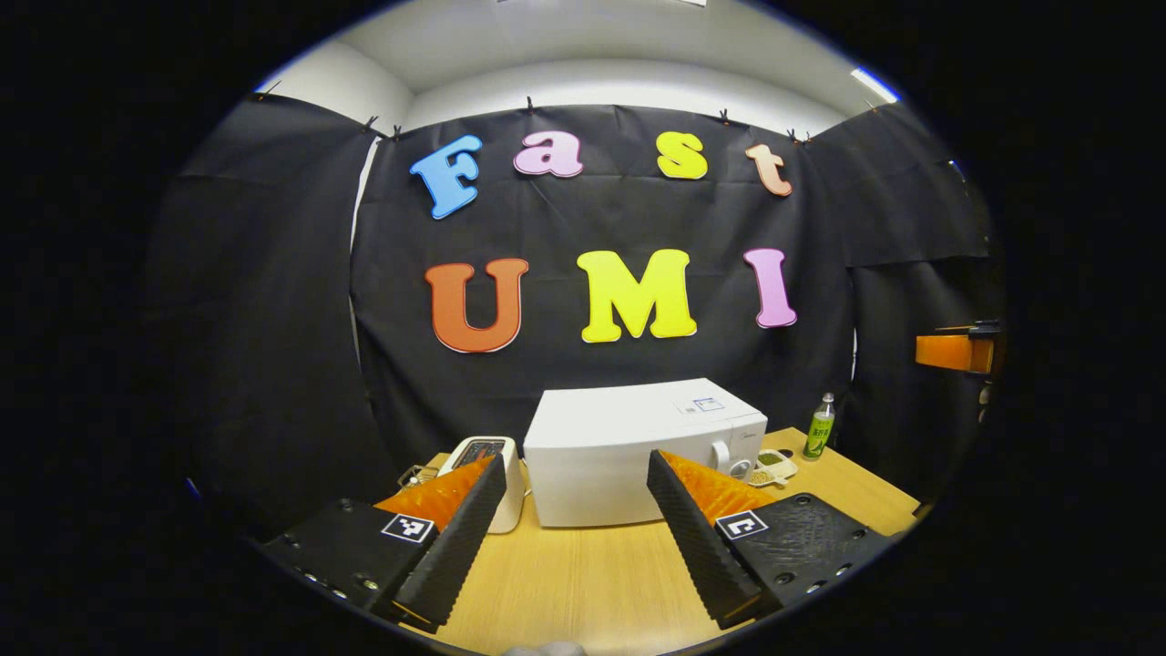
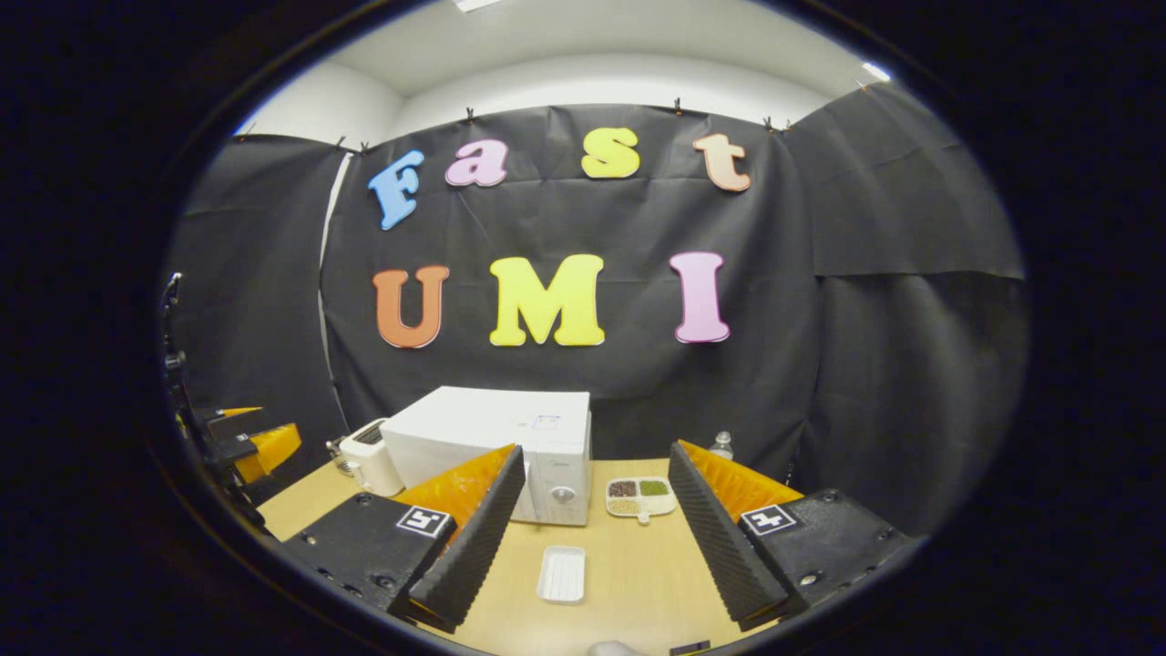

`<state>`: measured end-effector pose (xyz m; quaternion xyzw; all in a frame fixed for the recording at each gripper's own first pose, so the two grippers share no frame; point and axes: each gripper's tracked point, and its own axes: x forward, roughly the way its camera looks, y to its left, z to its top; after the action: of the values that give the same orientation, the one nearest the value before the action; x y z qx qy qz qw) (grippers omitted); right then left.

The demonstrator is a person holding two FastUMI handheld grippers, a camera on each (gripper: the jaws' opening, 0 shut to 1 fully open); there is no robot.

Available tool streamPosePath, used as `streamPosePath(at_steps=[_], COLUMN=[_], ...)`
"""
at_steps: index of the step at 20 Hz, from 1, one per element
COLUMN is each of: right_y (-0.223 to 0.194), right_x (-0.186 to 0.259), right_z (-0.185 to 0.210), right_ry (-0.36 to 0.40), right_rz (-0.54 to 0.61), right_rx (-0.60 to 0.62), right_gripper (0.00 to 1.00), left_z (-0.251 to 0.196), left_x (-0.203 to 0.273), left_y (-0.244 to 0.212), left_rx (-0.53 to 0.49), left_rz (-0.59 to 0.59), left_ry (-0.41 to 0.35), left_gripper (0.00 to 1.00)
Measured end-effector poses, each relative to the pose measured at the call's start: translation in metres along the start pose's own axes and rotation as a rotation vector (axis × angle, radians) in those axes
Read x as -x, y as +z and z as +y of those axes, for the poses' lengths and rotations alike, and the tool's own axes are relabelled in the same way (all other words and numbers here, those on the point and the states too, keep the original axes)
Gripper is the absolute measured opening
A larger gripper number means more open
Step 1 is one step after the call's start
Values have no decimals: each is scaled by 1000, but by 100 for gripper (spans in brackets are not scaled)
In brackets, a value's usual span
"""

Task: Open the microwave oven with the left hand, put the food in, and close the microwave oven.

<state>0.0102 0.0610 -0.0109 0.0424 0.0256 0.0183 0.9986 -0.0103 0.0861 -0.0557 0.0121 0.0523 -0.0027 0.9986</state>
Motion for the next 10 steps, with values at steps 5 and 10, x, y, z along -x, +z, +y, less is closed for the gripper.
streamPosePath(at_steps=[5,10], right_y=[21,32], right_x=[11,20], right_z=[3,-2], right_ry=[4,-14], right_rz=[-36,-56], right_rx=[-18,-10], right_gripper=[92,92], left_z=[5,-8], left_x=[14,17], left_y=[32,63], left_rx=[8,53], left_rz=[-42,-94], left_ry=[7,-14], left_gripper=[96,96])
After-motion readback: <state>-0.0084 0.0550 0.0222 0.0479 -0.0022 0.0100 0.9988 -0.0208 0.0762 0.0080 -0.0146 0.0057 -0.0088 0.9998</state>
